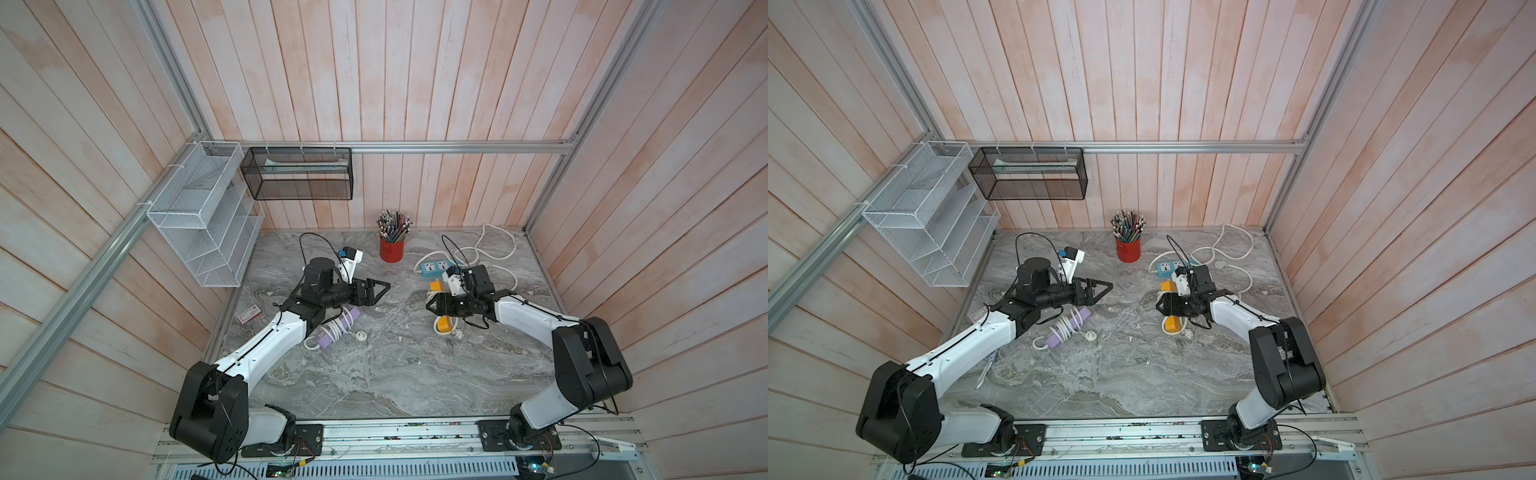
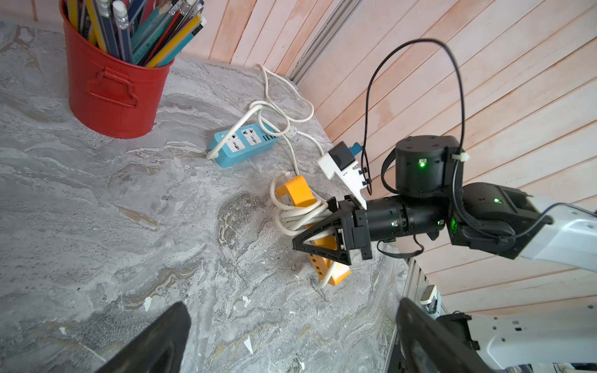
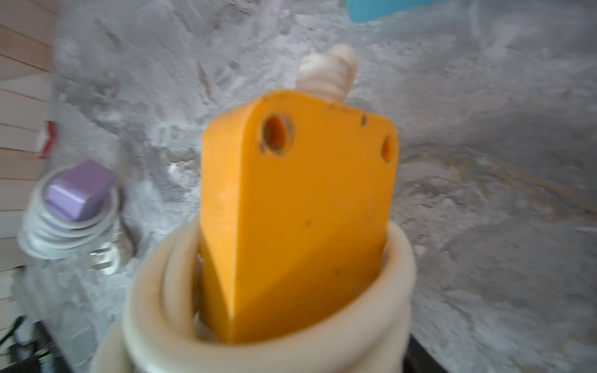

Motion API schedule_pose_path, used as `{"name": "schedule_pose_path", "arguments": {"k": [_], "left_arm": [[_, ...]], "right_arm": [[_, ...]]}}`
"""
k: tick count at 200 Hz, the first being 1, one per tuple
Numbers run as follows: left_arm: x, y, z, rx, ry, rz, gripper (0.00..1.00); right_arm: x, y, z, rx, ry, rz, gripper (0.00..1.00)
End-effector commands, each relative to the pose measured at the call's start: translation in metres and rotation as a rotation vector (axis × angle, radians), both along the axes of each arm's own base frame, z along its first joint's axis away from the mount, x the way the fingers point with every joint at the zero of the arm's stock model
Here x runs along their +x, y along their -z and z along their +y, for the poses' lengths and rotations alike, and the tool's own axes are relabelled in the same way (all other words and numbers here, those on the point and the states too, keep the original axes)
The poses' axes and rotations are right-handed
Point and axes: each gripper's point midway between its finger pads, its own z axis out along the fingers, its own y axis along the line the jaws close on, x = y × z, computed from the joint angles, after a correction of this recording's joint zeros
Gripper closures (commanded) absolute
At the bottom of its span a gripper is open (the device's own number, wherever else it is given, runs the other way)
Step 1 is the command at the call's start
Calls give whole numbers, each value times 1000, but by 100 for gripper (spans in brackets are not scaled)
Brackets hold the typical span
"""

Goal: Unwrap the cord wrapped around the power strip
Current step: Pick up the power strip from the center of the board.

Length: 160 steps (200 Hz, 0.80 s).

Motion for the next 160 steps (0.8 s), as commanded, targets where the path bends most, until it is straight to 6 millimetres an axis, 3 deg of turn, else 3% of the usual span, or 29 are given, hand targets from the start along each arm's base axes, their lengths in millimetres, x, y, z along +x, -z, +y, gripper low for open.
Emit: {"name": "schedule_pose_path", "arguments": {"k": [1,53,69,160], "left_arm": [[-5,-21,1,-44,43,-69,0],[-14,-75,10,-133,144,-292,0],[-14,-83,9,-145,167,-355,1],[-18,-74,-3,-62,227,-559,0]], "right_arm": [[-14,-52,36,266,-175,-55,47],[-50,-114,62,567,-402,-37,46],[-61,-129,68,654,-456,-20,46],[-88,-164,89,713,-606,-46,45]]}}
